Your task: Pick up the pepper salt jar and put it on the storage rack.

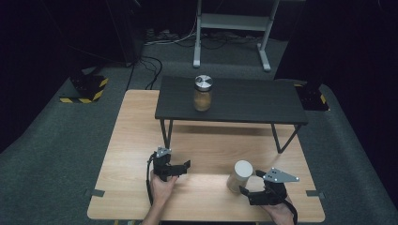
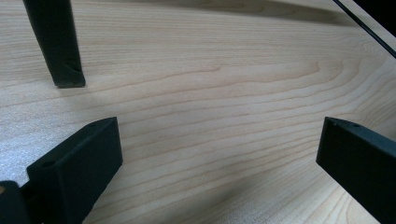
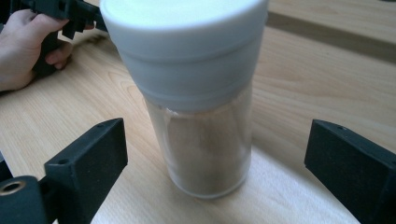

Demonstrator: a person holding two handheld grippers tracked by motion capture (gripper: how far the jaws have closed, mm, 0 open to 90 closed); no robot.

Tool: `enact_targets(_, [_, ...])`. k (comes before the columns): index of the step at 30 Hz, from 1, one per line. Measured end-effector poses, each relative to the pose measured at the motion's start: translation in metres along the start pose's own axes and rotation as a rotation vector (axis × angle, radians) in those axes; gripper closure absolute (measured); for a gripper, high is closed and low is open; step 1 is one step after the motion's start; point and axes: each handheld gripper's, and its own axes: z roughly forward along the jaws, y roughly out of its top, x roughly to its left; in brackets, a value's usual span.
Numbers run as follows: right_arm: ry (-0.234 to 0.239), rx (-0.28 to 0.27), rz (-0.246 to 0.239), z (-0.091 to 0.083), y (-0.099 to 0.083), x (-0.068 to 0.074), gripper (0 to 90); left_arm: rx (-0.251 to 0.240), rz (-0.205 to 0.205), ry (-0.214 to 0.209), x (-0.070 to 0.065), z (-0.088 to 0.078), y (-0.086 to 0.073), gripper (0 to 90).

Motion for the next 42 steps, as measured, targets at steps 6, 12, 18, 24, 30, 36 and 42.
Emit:
enact_targets(6, [0.0, 0.001, -0.009, 0.006, 0.007, 0.002, 7.3, -0.001, 0.001, -0.003, 0.0, 0.0, 0.0, 0.5])
enact_targets(12, [-0.008, -0.008, -0.025, 0.011, 0.011, 0.006, 9.7, -0.001, 0.003, -0.006, 0.001, 0.0, 0.0, 0.5])
enact_targets(18, [-0.036, -0.012, -0.054, 0.015, 0.014, 0.013, 12.1, -0.003, 0.004, -0.008, 0.001, -0.001, -0.001, 0.5])
enact_targets(24, [-0.04, -0.015, -0.063, 0.019, 0.016, 0.014, 15.7, -0.003, 0.004, -0.009, 0.001, -0.001, -0.001, 0.5])
enact_targets(30, [-0.039, -0.019, -0.07, 0.022, 0.017, 0.016, 20.5, -0.003, 0.003, -0.013, 0.002, -0.001, -0.001, 0.5])
enact_targets(36, [-0.046, -0.019, -0.086, 0.024, 0.017, 0.018, 25.1, -0.003, 0.002, -0.014, 0.002, -0.001, -0.001, 0.5])
enact_targets(42, [-0.054, -0.018, -0.099, 0.024, 0.018, 0.021, 32.1, -0.002, 0.002, -0.019, 0.003, 0.0, 0.0, 0.5])
